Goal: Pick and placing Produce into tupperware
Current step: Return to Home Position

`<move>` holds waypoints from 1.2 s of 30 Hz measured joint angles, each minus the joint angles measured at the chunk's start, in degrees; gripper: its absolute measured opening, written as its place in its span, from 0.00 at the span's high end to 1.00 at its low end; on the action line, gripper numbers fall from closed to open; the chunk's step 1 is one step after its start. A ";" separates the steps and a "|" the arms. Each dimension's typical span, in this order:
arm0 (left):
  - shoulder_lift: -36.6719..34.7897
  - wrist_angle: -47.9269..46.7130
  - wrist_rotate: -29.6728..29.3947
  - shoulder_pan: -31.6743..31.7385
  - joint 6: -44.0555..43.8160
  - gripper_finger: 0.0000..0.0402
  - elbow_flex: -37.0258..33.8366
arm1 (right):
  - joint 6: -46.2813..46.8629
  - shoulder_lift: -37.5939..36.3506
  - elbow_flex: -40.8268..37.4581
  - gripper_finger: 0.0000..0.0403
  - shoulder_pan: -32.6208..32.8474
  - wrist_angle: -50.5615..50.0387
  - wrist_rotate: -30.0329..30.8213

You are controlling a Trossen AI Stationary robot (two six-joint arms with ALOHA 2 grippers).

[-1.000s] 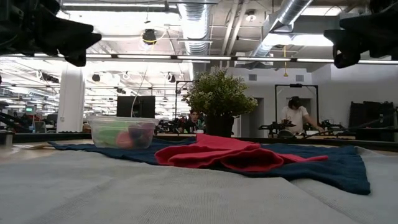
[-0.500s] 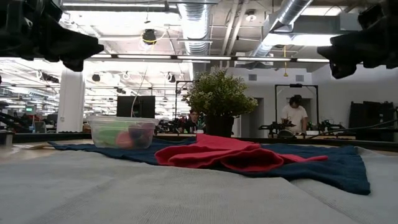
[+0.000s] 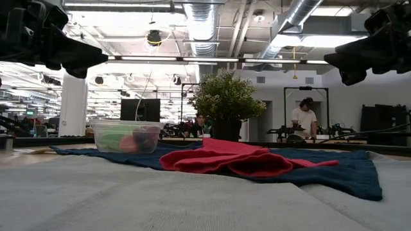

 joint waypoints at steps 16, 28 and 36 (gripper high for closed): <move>-0.01 0.03 0.00 0.00 -2.04 0.68 -0.04 | 0.00 0.00 0.00 0.55 0.00 0.00 0.02; -0.01 0.03 0.00 0.00 -1.80 0.68 -0.04 | 0.00 0.00 0.00 0.55 0.00 0.00 0.02; -0.01 0.05 -0.01 0.00 -2.16 0.68 -0.04 | 0.00 0.00 0.00 0.55 0.00 0.00 0.02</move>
